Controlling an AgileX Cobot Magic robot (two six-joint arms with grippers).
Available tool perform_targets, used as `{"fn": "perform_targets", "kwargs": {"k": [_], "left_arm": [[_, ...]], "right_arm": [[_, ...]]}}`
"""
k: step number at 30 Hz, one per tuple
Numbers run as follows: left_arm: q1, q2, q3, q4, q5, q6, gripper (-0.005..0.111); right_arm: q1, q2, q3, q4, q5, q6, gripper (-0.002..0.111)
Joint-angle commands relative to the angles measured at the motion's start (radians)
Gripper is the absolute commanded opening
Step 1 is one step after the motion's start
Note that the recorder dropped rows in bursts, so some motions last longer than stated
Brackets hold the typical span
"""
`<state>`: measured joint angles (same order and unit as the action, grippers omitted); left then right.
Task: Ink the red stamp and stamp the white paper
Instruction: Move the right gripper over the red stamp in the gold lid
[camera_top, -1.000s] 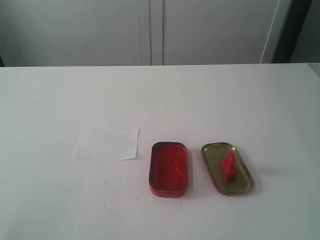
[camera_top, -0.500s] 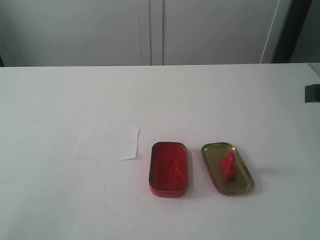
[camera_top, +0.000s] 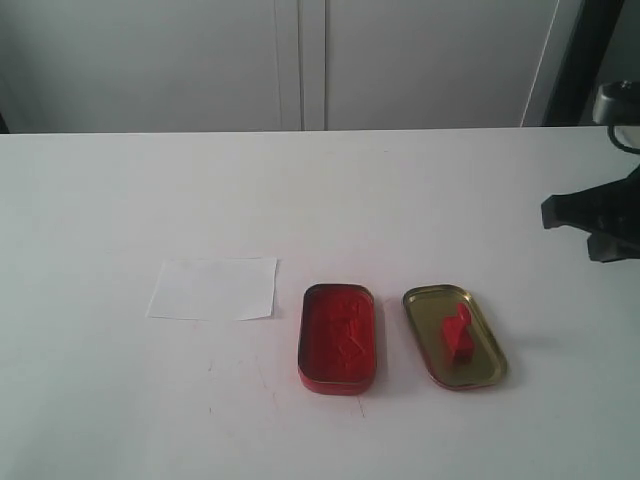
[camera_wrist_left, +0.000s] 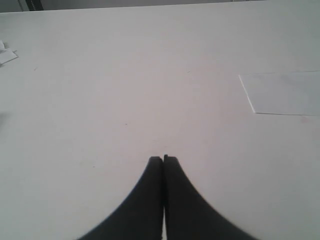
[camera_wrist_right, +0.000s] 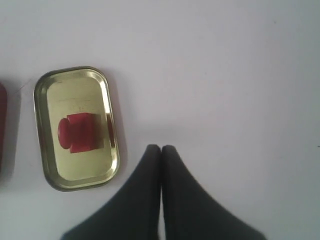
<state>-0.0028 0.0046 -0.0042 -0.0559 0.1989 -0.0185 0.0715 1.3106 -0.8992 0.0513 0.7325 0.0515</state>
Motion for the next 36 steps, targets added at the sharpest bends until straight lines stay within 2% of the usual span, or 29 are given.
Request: {"fn": "perform_targets", "kwargs": {"k": [1, 9, 16, 23, 36], "left_arm": [[0.001, -0.005, 0.004, -0.004, -0.004, 0.0, 0.0], [0.001, -0.005, 0.004, -0.004, -0.004, 0.0, 0.0], [0.001, -0.005, 0.004, -0.004, -0.004, 0.0, 0.0], [0.001, -0.005, 0.004, -0.004, -0.004, 0.0, 0.0], [0.001, -0.005, 0.004, -0.004, -0.004, 0.0, 0.0]], "right_arm": [[-0.003, 0.008, -0.007, 0.021, -0.036, -0.015, 0.0], [-0.003, 0.008, -0.013, 0.05, -0.014, -0.003, 0.0], [0.002, 0.078, -0.097, 0.076, 0.131, -0.006, 0.0], [0.091, 0.143, -0.139, 0.076, 0.165, -0.003, 0.0], [0.252, 0.27, -0.158, 0.068, 0.121, 0.035, 0.0]]}}
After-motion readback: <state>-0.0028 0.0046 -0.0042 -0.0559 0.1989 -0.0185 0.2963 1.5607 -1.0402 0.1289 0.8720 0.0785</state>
